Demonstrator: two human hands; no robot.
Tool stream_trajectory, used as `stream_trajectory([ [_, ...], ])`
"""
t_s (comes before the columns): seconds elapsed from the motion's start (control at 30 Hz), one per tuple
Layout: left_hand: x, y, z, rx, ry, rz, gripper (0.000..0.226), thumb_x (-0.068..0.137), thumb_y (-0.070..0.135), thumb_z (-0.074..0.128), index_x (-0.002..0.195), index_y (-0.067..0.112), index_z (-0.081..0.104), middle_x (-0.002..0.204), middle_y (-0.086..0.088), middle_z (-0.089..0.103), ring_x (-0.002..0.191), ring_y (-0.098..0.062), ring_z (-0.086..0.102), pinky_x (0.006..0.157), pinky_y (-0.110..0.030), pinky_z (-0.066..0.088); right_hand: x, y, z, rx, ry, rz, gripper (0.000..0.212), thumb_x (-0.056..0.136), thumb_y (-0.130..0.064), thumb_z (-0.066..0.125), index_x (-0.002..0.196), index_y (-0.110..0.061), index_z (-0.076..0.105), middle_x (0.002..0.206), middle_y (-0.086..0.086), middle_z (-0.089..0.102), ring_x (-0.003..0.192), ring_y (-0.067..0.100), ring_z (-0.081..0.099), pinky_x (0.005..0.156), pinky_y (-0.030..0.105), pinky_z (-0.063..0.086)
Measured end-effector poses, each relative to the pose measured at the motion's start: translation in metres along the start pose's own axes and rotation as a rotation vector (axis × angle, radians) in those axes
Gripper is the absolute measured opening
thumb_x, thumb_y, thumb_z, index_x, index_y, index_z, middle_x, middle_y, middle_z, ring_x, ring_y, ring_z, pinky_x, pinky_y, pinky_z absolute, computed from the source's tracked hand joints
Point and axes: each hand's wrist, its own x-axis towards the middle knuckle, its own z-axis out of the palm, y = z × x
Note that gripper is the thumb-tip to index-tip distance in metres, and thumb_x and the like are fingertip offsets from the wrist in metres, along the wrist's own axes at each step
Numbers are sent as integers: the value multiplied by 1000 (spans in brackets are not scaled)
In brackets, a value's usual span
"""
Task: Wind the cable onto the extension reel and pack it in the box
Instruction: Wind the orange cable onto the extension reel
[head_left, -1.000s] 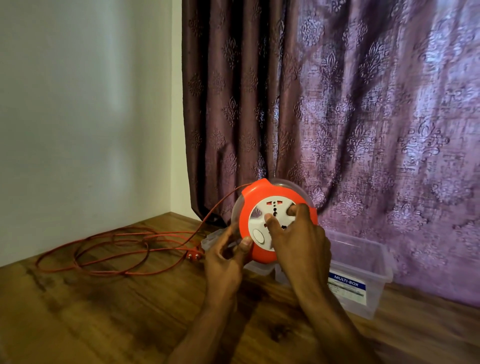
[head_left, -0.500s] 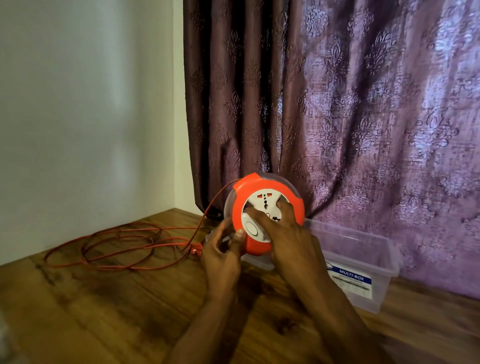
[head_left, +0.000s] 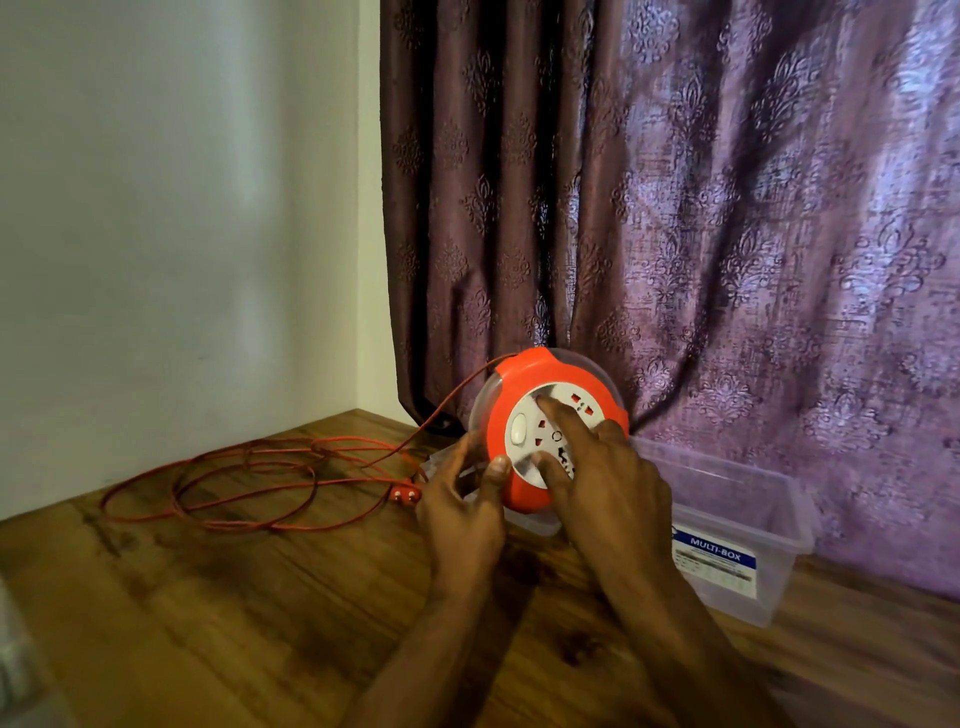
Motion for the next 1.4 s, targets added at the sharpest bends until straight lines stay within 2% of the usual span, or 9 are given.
stream_trajectory([
  [0.2,-4,4,1,3,3,1,42,87,25,71,128,22,64,118,8,69,105,1,62,91,-39,59,0,-5,-6,80,67,147,56,90,-58,51,142,-41,38,113,11,68,102,35,63,77,40,50],
  [0.43,-6,2,4,-21,12,-4,42,87,23,71,128,19,64,114,4,71,106,-9,66,86,-34,59,3,-10,-3,550,9,411,49,88,-43,63,131,-25,51,114,6,70,107,26,63,70,24,44],
  [0.53,-6,1,3,-37,21,-6,43,86,23,72,127,16,64,115,0,72,107,-12,66,86,-31,59,4,-14,-3,835,-17,515,40,86,-31,65,123,-24,50,92,3,75,71,28,70,64,39,58],
  [0.63,-5,-1,3,-53,27,-29,43,85,23,73,126,16,65,115,0,72,107,-12,66,86,-31,59,5,-16,-3,1017,-56,582,41,85,-20,65,122,-23,47,82,5,75,34,22,55,44,33,50],
  [0.73,-4,-1,3,-60,31,-52,41,85,20,73,125,16,65,115,0,72,108,-15,66,88,-36,59,8,-12,-5,836,-146,515,50,86,-27,66,131,-20,46,91,5,75,43,23,62,53,32,54],
  [0.87,-1,0,0,-62,43,-71,41,86,22,72,126,15,64,118,-5,70,110,-20,65,87,-46,59,6,-6,-17,141,-96,265,49,87,-41,62,132,-31,47,114,5,69,105,33,63,84,40,52],
  [1.0,3,-1,-3,-85,38,-86,41,87,16,71,127,16,63,120,-8,68,112,-26,64,89,-51,57,3,-7,-16,-28,-88,-47,60,92,-30,58,143,-43,27,135,2,47,106,33,60,80,41,51],
  [1.1,2,-2,-3,-100,15,-90,39,87,17,71,125,18,64,121,-8,68,112,-26,65,87,-51,59,4,-5,-11,-68,-164,-66,69,94,-28,56,145,-50,17,140,4,35,108,31,60,79,39,52],
  [1.4,-5,2,2,-31,-44,-24,43,86,23,72,127,19,63,123,-2,69,114,-20,64,89,-43,59,-1,0,-7,-105,-6,-22,65,90,-52,56,144,-48,20,125,6,58,101,31,64,72,37,51],
])
